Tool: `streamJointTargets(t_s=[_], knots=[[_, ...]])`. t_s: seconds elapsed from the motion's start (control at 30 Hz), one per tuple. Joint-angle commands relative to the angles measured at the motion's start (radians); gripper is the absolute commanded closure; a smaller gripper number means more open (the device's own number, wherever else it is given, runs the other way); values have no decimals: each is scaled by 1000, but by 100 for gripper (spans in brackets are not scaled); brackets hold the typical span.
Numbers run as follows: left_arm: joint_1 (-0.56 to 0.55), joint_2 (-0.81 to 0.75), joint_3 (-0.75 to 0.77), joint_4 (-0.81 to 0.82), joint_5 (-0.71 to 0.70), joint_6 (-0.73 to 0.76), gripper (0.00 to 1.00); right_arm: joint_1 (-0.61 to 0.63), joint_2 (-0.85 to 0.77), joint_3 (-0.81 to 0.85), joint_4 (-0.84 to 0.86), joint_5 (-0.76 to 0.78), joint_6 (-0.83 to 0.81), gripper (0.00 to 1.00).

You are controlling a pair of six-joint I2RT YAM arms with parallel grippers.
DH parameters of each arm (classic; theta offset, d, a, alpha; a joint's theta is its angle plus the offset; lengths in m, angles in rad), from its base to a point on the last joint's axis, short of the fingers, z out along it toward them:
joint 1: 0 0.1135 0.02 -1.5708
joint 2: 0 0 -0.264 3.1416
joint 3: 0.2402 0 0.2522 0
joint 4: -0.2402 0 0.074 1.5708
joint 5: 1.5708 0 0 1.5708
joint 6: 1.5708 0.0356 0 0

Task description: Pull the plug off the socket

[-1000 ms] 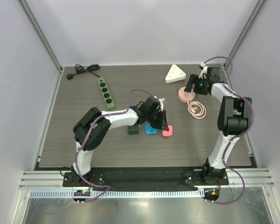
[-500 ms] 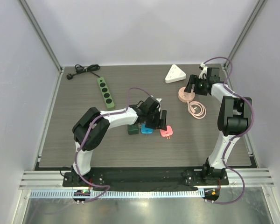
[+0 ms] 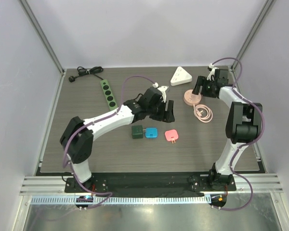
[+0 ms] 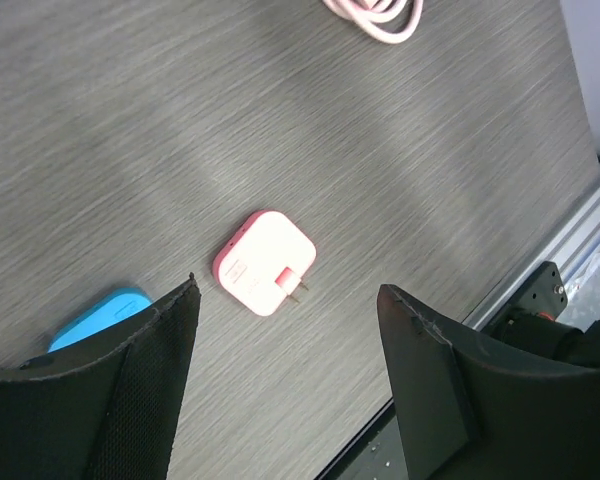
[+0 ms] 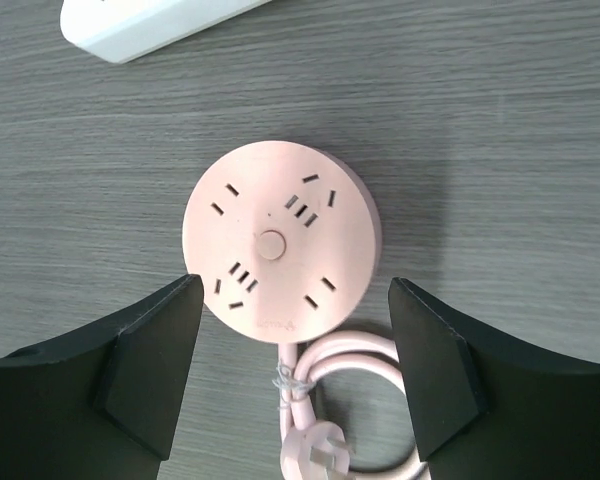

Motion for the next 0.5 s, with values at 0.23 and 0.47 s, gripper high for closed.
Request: streamJointTargets(t_s=[0.23, 0.47], knots=[[3, -271, -177, -46, -37, 19, 26, 8, -258, 11, -65, 267, 98, 17], [3, -530, -505, 136, 31, -154, 25, 57, -437, -62, -72, 102, 220, 11]])
